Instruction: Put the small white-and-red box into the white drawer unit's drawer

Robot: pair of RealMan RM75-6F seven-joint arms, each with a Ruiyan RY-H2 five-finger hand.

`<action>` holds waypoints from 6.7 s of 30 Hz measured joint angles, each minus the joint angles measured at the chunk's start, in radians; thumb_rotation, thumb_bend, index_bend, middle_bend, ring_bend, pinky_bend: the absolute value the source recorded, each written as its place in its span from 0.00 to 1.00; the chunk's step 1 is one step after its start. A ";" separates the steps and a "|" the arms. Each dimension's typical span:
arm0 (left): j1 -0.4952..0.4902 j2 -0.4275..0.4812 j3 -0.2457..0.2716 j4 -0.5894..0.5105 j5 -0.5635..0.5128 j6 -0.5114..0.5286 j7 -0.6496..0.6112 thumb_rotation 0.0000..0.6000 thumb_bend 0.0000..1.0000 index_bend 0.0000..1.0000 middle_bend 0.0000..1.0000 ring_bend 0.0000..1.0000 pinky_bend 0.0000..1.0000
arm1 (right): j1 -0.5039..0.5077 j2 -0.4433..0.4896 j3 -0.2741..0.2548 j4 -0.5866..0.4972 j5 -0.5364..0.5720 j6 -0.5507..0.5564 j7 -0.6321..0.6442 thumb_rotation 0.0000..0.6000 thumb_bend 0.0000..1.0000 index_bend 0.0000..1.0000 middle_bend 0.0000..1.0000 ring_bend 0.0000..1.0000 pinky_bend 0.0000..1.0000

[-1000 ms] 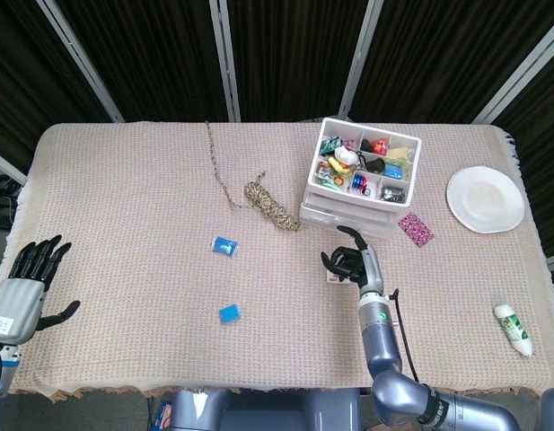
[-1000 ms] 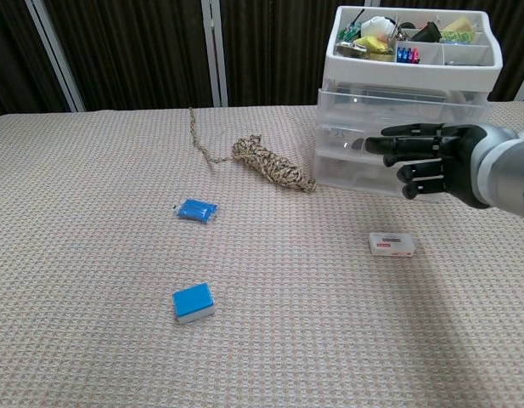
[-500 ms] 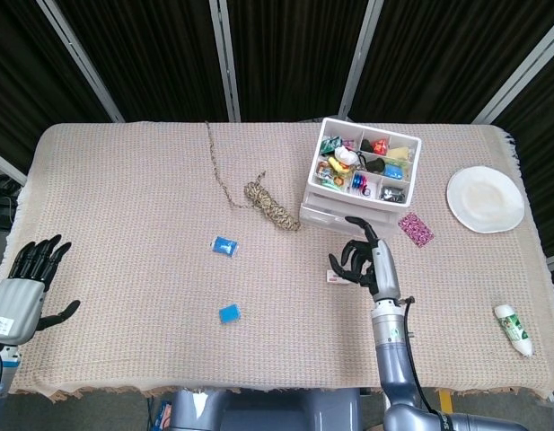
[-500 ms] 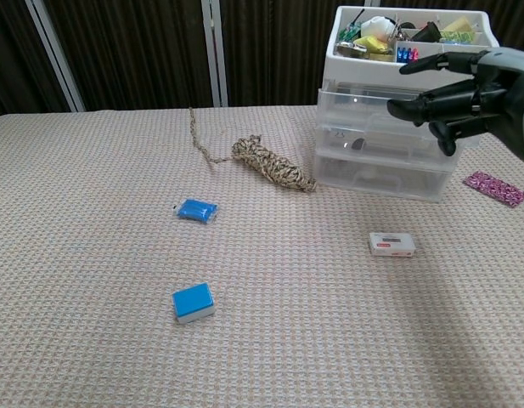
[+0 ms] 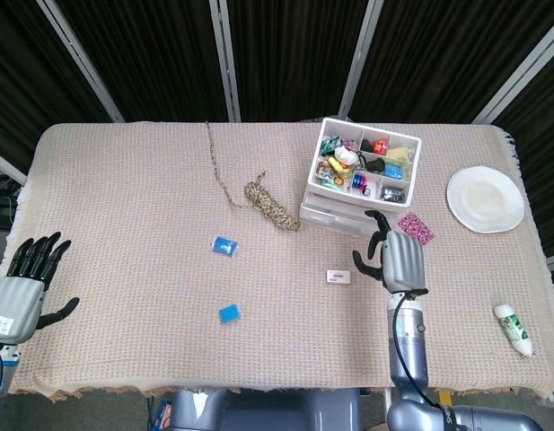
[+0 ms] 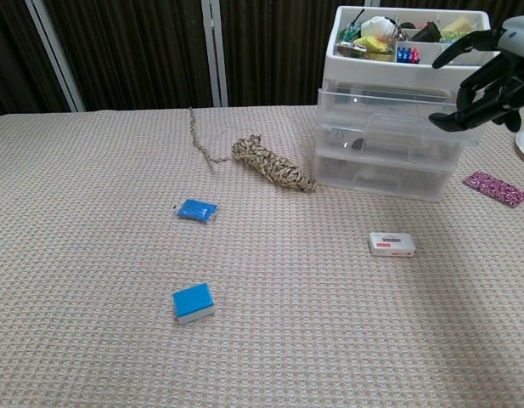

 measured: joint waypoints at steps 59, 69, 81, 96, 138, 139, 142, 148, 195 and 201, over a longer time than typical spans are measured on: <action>-0.001 -0.001 -0.002 -0.010 -0.015 -0.008 0.001 1.00 0.24 0.03 0.00 0.00 0.00 | -0.061 0.033 -0.111 0.006 -0.052 0.021 -0.090 1.00 0.26 0.41 0.71 0.77 0.75; 0.000 -0.001 -0.002 -0.011 -0.016 -0.008 0.001 1.00 0.24 0.03 0.00 0.00 0.00 | -0.086 0.042 -0.151 -0.024 -0.122 0.025 -0.072 1.00 0.23 0.26 0.71 0.77 0.75; 0.000 -0.002 -0.003 -0.010 -0.017 -0.007 -0.003 1.00 0.24 0.03 0.00 0.00 0.00 | -0.118 0.076 -0.224 -0.084 -0.267 0.019 -0.032 1.00 0.20 0.16 0.68 0.73 0.72; 0.004 -0.006 -0.004 -0.006 -0.009 0.008 -0.010 1.00 0.24 0.03 0.00 0.00 0.00 | -0.181 0.042 -0.415 0.043 -0.458 -0.047 -0.074 1.00 0.18 0.20 0.69 0.73 0.71; 0.004 -0.006 -0.003 -0.004 -0.009 0.005 -0.023 1.00 0.24 0.03 0.00 0.00 0.00 | -0.109 -0.267 -0.178 0.487 -0.124 -0.249 -0.110 1.00 0.25 0.30 0.77 0.80 0.71; 0.004 -0.005 -0.003 -0.004 -0.010 0.004 -0.024 1.00 0.24 0.03 0.00 0.00 0.00 | -0.105 -0.276 -0.174 0.499 -0.123 -0.251 -0.108 1.00 0.25 0.30 0.77 0.80 0.71; 0.003 -0.004 -0.002 -0.005 -0.011 0.001 -0.027 1.00 0.24 0.03 0.00 0.00 0.00 | -0.098 -0.295 -0.164 0.529 -0.119 -0.257 -0.103 1.00 0.25 0.31 0.77 0.80 0.71; 0.002 -0.003 -0.001 -0.006 -0.009 -0.001 -0.028 1.00 0.24 0.03 0.00 0.00 0.00 | -0.086 -0.323 -0.142 0.574 -0.112 -0.264 -0.096 1.00 0.26 0.32 0.77 0.80 0.71; 0.004 -0.008 0.000 -0.008 -0.006 0.004 -0.011 1.00 0.24 0.03 0.00 0.00 0.00 | -0.209 0.012 -0.308 0.032 -0.461 -0.071 -0.055 1.00 0.32 0.59 0.77 0.80 0.71; 0.003 -0.008 -0.001 -0.007 -0.008 0.001 -0.012 1.00 0.24 0.03 0.00 0.00 0.00 | -0.187 0.066 -0.208 -0.041 -0.457 -0.060 -0.105 1.00 0.32 0.59 0.77 0.80 0.71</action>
